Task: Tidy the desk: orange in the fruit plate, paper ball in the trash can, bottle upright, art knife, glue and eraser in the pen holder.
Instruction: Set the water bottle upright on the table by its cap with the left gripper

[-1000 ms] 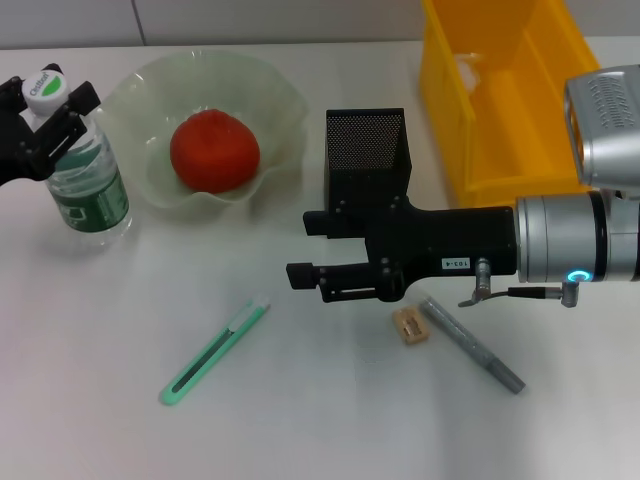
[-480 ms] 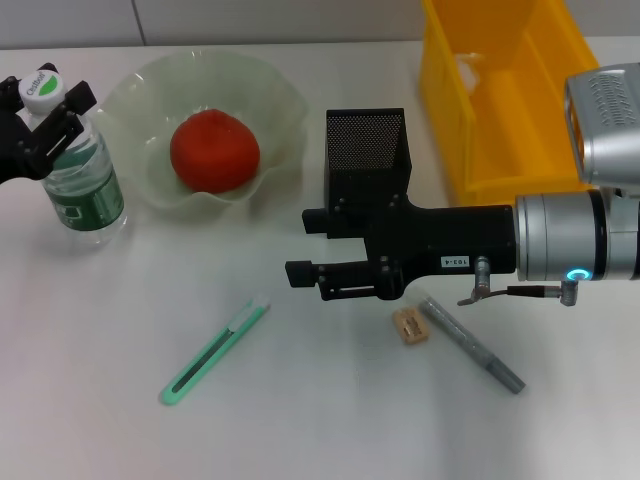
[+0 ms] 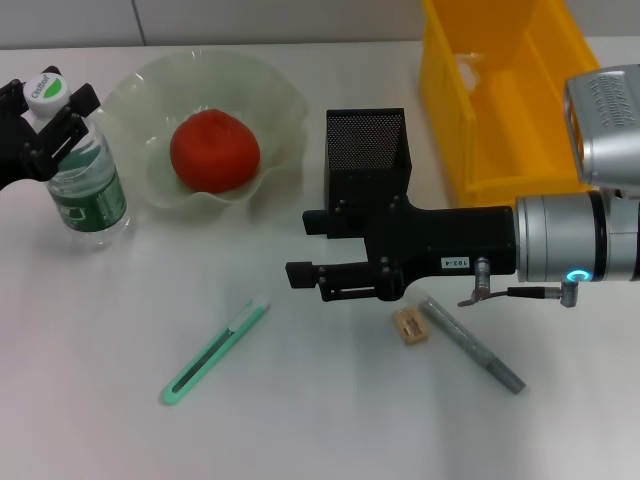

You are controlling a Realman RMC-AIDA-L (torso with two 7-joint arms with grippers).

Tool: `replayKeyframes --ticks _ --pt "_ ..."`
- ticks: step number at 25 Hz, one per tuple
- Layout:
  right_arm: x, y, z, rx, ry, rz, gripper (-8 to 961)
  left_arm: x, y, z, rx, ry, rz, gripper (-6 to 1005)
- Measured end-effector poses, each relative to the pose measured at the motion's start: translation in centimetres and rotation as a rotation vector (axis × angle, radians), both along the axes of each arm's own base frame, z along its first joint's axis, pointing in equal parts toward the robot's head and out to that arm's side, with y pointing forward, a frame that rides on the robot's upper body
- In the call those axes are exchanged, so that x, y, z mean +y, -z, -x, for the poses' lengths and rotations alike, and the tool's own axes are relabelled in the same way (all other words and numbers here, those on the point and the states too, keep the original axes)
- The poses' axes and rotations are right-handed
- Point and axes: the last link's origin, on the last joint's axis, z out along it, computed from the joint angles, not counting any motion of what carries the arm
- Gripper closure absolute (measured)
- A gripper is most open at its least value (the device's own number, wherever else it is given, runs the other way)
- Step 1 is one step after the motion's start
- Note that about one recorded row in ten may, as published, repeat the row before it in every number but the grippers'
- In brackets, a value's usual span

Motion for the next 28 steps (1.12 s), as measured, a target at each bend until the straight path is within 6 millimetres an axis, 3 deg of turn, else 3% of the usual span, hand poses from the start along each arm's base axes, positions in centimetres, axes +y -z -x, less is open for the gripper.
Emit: replayKeyframes --ticks 28 --pt "0.03 0.07 0.02 -0.002 0.0 0.002 224 0.08 -0.1 -0.15 -0.002 0.008 0.008 353"
